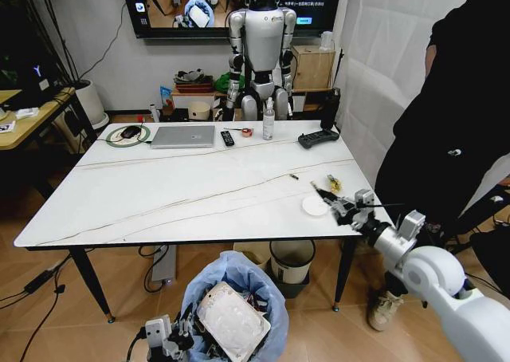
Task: Pick up the trash bin and place the trash from the table into it.
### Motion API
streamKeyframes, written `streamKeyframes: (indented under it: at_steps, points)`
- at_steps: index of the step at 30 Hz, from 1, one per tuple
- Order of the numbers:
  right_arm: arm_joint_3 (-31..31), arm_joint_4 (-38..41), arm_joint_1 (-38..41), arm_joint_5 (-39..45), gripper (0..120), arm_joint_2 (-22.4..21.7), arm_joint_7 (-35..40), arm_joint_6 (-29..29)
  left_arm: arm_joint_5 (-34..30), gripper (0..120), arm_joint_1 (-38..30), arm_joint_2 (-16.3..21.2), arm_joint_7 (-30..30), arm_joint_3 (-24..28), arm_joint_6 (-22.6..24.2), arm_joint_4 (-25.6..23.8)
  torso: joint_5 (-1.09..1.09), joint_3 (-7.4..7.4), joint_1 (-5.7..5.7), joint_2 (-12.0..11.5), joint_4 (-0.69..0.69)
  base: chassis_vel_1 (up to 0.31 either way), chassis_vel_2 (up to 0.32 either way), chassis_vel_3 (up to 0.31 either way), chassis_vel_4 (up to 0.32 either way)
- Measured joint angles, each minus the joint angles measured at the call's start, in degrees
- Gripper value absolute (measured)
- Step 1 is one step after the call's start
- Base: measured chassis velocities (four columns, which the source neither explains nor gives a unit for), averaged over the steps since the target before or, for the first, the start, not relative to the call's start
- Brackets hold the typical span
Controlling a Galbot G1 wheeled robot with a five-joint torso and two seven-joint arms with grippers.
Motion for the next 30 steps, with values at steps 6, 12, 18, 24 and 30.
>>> streamKeyframes:
  at_steps: [6, 12, 18, 24, 30]
  points:
    - [-5.1, 6.3, -0.9, -0.1, 0, -0.7, 0.0, 0.2, 0.0, 0, -0.2, -0.1, 0.0, 0.1, 0.3, -0.6, 0.00, 0.00, -0.01, 0.0, 0.00, 0.000, 0.000, 0.000, 0.000]
    - [-8.7, 8.8, -0.5, 0.7, 0, -2.6, -0.2, 1.1, 0.4, 0, -0.2, -0.2, -0.1, 0.5, 0.3, -0.8, 0.00, 0.00, -0.01, 0.0, 0.00, 0.000, 0.000, 0.000, 0.000]
    - [-14.0, 9.1, 0.9, 0.6, 0, -3.9, -1.2, 3.1, 0.8, 0, -0.1, -0.4, -0.1, 0.7, 0.3, -0.9, 0.01, 0.00, -0.01, 0.0, 0.00, 0.000, 0.000, 0.000, 0.000]
    - [-20.2, 7.6, 3.9, 0.3, 0, -4.9, -4.0, 5.2, 0.7, 0, 0.0, -0.4, -0.1, 0.3, 0.4, -1.1, -0.01, 0.00, 0.00, 0.0, 0.00, 0.000, 0.000, 0.000, 0.000]
    - [-26.5, 5.2, 7.1, -0.5, 0, -5.1, -6.0, 6.7, 0.7, 0, 0.2, -0.6, -0.1, 0.2, 0.4, -1.5, 0.01, 0.01, 0.01, 0.0, 0.00, 0.000, 0.000, 0.000, 0.000]
